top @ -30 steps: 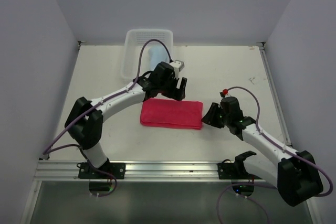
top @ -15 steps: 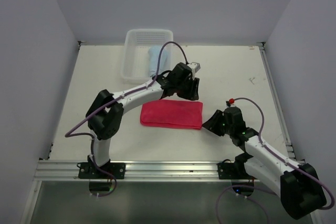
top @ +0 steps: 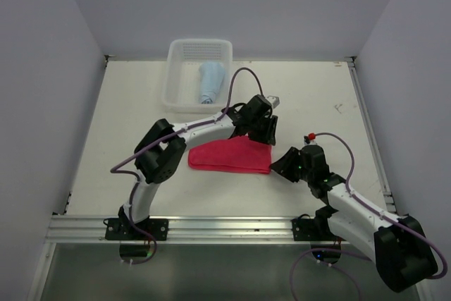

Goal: Roll the towels
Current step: Fold the towel

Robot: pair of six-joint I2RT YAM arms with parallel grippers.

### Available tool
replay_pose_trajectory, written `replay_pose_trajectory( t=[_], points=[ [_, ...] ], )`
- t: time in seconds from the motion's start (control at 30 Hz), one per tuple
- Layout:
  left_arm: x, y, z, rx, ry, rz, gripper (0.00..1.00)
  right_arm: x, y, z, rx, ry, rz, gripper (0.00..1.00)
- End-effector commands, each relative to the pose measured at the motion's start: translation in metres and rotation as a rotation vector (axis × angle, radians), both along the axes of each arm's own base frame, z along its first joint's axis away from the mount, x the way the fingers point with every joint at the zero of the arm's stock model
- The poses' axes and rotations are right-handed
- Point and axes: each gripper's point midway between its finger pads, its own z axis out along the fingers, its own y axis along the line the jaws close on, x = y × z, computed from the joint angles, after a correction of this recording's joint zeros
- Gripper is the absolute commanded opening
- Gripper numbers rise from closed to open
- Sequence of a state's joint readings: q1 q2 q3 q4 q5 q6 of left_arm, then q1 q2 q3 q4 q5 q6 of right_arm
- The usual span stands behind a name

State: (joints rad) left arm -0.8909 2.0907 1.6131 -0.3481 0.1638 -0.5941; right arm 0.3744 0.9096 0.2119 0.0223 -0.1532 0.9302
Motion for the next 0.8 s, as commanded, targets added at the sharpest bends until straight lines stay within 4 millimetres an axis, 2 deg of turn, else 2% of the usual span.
replay_pose_trajectory(
  t=[0.0, 0.3, 0.47, 0.77],
  points=[
    [0.013, -0.010, 0.013, -0.020, -0.030, 0.043, 0.46, 0.005, 0.005, 0.007, 0.033, -0.033, 0.006, 0.38],
    [0.023, -0.018, -0.014, 0.051, -0.053, 0.043, 0.47, 0.003, 0.006, 0.007, 0.034, -0.036, 0.016, 0.38],
    [0.020, -0.018, -0.042, 0.130, -0.032, 0.029, 0.47, 0.003, 0.007, 0.007, 0.033, -0.039, 0.024, 0.38],
    [0.016, 0.004, -0.068, 0.266, -0.023, 0.058, 0.45, 0.004, 0.006, 0.002, 0.028, -0.040, 0.024, 0.38]
  ],
)
